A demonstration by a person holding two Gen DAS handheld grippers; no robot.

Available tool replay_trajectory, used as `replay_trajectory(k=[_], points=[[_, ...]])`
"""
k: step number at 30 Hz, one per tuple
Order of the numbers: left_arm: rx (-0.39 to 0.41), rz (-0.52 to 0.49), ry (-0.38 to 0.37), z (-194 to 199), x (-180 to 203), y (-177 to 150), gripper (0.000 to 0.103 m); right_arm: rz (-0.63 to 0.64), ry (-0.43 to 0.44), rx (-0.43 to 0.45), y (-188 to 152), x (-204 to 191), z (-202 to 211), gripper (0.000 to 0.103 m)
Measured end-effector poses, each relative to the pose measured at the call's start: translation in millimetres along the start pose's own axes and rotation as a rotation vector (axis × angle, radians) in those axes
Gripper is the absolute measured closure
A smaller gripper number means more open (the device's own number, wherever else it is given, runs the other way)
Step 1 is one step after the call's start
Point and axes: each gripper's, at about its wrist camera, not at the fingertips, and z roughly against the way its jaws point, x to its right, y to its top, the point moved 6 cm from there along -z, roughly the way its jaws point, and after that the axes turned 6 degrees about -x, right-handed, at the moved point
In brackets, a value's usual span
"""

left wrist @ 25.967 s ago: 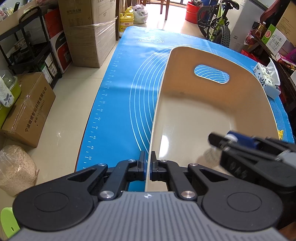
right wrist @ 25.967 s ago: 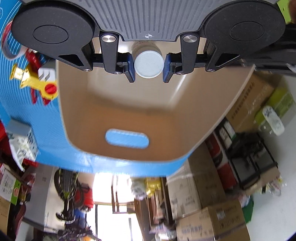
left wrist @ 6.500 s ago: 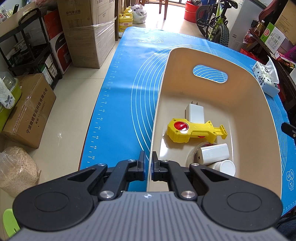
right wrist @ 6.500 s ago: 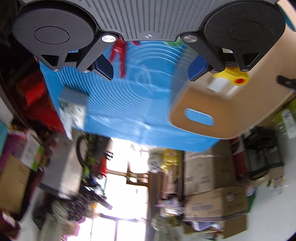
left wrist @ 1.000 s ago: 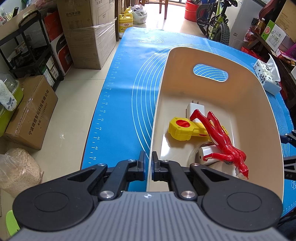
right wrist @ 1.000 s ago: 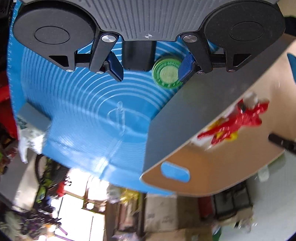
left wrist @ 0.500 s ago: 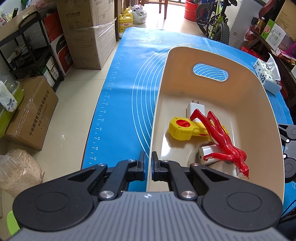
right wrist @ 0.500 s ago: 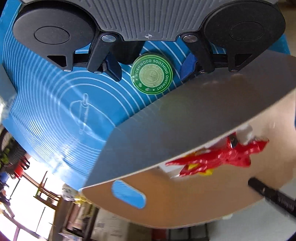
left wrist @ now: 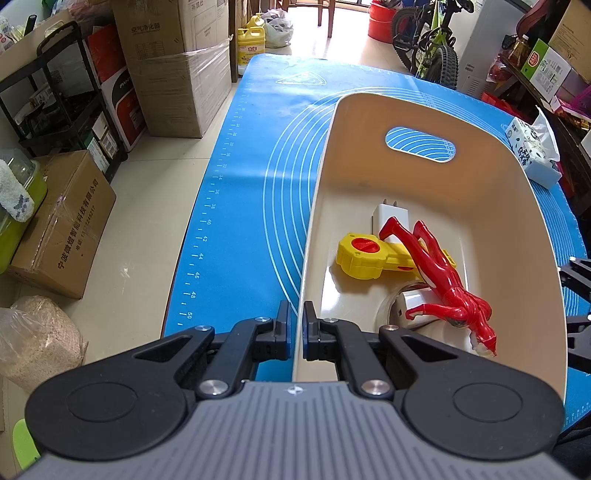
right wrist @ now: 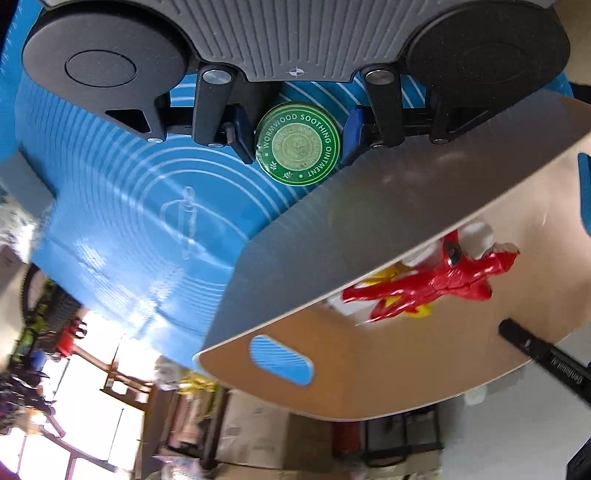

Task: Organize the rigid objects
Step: 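Move the right gripper to the green ointment tin and grasp it, then carry the green tin into the basket and release it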

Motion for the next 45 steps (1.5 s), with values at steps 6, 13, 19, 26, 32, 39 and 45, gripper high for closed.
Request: replay_trajectory(k=[6,13,19,26,32,39,45], points=[[0.0,0.001,-0.002,0,0,0,0.094,-0.11,-0.09,0.052,5,12,30,0.048],[0.0,0.002,-0.003,0,0,0,0.094,-0.154,-0.181,0.159,34,18,62,0.048],[0.0,0.001,-0.003,0,0,0,0.094,-0.212,-0.18,0.228,66,3,77,0.048],[0.001,0.001,-0.005,0,1,0,0.094,-0.24,-0.121,0.219,93,-27,65,0.048],[0.001,0.001,-0.006,0,1,1,0.094,-0.255,-0.082,0.146,110,-55,30,0.048],[0.002,-0.002,-0.006,0,2,1,0.094,-0.336,-0.158,0.018,105,-48,-11,0.047],[0.003,-0.003,-0.006,0,2,0,0.094,-0.252,-0.22,-0.027,107,-60,-21,0.038]])
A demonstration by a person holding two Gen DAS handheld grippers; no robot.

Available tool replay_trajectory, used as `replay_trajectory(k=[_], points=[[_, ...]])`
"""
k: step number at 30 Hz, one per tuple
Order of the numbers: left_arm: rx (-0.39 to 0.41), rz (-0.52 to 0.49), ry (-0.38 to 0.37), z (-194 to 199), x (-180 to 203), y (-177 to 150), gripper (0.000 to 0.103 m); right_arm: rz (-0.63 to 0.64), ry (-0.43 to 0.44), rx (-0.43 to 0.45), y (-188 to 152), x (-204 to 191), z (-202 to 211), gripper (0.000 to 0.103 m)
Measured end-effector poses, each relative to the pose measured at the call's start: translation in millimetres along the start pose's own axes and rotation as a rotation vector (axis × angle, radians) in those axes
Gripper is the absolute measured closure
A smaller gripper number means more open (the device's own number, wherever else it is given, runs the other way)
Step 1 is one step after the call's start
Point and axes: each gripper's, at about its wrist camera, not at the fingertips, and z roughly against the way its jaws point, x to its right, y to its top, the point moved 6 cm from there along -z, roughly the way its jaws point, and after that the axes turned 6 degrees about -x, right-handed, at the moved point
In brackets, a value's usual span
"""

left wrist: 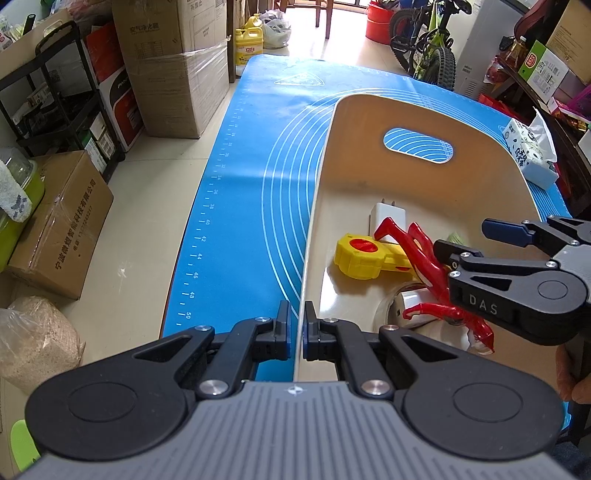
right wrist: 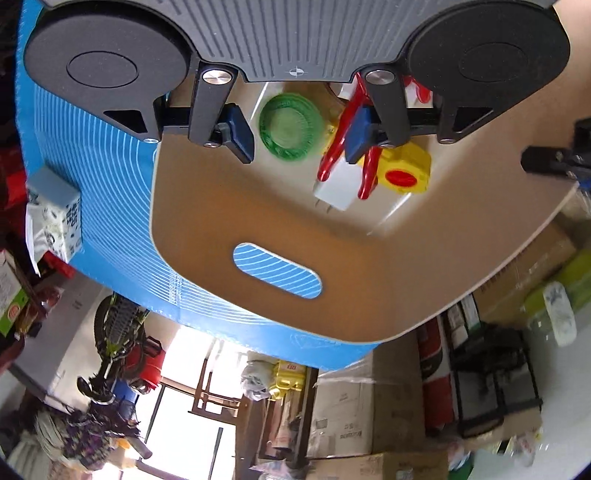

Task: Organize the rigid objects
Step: 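Carry the green tin into the basket and release it, then move the right gripper to the black TV remote and grasp it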

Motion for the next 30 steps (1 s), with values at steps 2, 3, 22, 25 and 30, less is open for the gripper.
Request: replay_trajectory(k=[2,3,22,25,30], points=[[0.0,0.0,0.0,0,0,0,0.094,0.003,0.002,0.006,1,-2,2,0.037],[0.0,0.0,0.0,0,0,0,0.095,-0.001,0.008,0.009,0,-1,3,0.036],[0.0,0.0,-0.001,0,0,0,0.094,-0.226,0.004,0.263,-32,95,102,0.024],[0.0,0.0,-0.001,0,0,0,0.094,-0.241,-0.037,0.273,-52,115,107,0.022],[0.0,0.005,-0.005,0,-1,0,0.094,-0.242,-0.064,0.223,-92,136,91,0.022]])
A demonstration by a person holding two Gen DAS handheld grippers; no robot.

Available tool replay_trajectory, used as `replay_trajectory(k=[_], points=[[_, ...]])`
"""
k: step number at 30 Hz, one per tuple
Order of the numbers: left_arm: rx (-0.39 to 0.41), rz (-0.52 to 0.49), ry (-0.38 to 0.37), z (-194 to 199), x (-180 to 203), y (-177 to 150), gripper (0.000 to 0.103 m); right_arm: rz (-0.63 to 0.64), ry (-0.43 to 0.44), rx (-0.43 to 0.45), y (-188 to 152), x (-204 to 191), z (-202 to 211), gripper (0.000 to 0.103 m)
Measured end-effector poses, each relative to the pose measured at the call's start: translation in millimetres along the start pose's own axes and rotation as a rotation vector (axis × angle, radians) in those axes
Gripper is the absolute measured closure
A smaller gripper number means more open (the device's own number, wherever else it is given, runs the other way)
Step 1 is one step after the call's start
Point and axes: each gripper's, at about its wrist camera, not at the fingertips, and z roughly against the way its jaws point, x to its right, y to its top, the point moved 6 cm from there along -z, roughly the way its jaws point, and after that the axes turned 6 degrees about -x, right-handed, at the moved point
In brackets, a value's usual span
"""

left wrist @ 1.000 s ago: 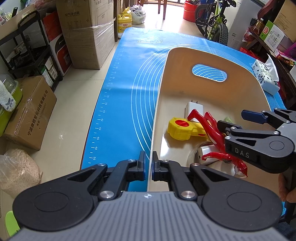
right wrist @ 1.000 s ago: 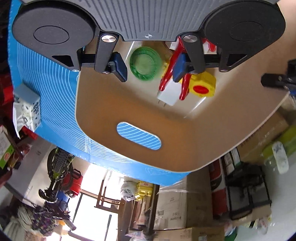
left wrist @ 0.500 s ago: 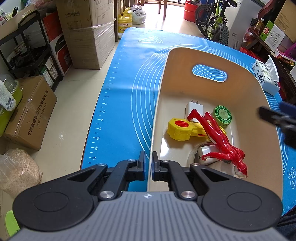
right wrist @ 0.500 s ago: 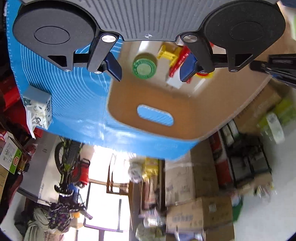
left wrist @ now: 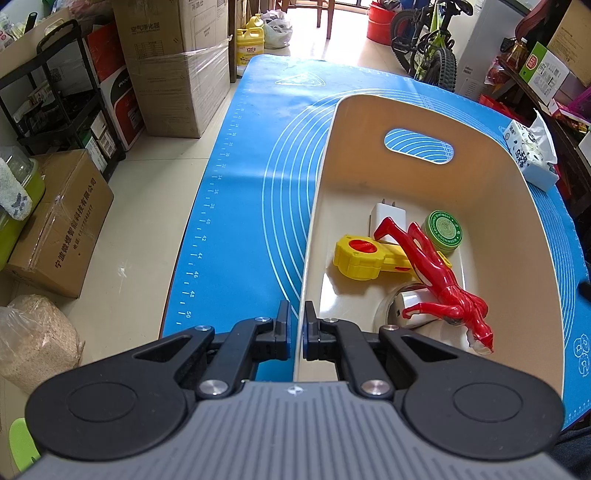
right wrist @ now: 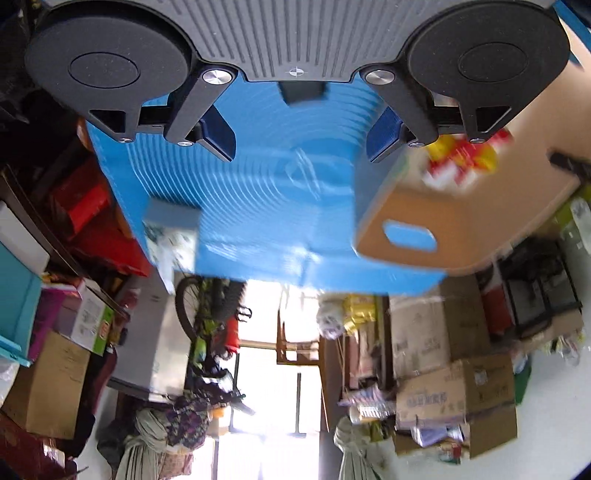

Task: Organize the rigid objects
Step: 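Move the right gripper to the black TV remote and grasp it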

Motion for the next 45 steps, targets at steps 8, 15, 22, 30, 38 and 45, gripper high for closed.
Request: replay_trajectory(k=[8,15,22,30,38,45], points=[[0.001,0.0,0.002,0,0,0,0.094,-0.05,0.016,-0.054,-58,22,-24,0.022],[0.001,0.001,0.002,0,-2,0,0.094,-0.038,0.046,-0.073,-83,17,-46,0.022],[0.001,0.002,0.003,0,-1,0,0.095,-0.033,0.053,-0.074,-90,7,-61,0.022],[0.001,0.004,0.0,0,-2,0,0.095,-0.011,0.041,-0.104,-101,4,-70,0.03],[0.001,0.003,0.001,0,-3,0,0.094,0.001,0.042,-0.103,-103,6,-68,0.04],[0.001,0.003,0.001,0,-3,0,0.094,0.006,0.033,-0.12,-102,6,-64,0.048]])
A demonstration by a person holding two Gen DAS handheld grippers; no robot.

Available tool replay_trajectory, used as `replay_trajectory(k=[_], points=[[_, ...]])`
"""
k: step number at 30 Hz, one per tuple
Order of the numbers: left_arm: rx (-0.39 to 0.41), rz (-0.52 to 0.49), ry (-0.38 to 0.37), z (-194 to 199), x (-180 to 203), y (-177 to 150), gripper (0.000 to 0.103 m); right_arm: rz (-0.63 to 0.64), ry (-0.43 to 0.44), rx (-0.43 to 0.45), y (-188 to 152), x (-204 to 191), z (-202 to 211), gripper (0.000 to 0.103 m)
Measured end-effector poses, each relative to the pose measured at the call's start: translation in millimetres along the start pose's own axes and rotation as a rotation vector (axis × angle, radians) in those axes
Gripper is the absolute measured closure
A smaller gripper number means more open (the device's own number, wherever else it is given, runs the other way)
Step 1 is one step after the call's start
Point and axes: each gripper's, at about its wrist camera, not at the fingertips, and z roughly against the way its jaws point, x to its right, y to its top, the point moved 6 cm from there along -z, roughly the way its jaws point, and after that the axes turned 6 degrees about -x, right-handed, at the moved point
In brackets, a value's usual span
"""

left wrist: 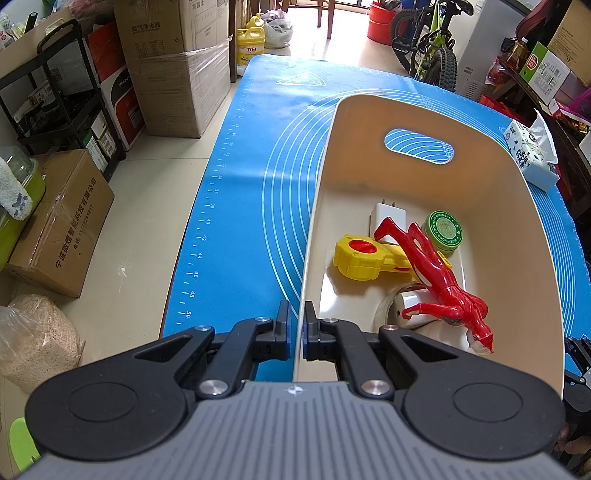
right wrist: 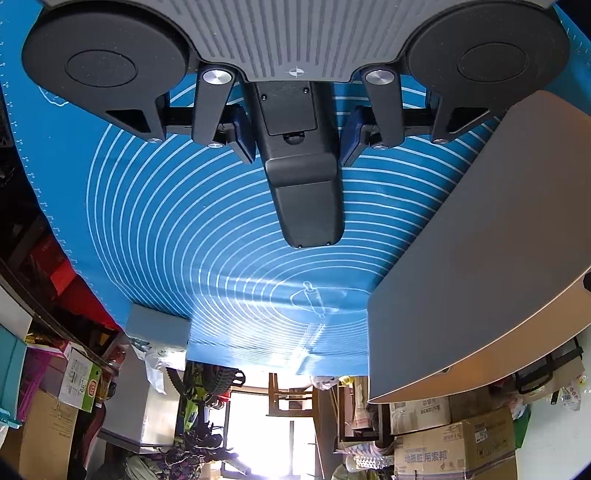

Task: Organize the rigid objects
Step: 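Move the right gripper to the black TV remote and grasp it, then carry the remote into the basket and open the right gripper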

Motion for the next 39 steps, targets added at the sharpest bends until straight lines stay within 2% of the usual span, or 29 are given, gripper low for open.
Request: replay_trajectory(k=[15,26,33,39], points=[[0.0,-0.002,0.005,0,-1,-1,0.094,-0.03,-0.012,0.108,33,2,40,0.05],[0.0,-0.002,0.004,0,0,-1,0.094,0.022,-0.028,0.172,54,-9,57,0.05],[0.0,-0.003,0.005,0,0,-1,0.094,0.057,0.003,0.241,87,-24,80,0.05],[0.0,-0.003,0.004,0,0,-1,0.094,0.114,0.075,0.271,119,-60,87,0.05]])
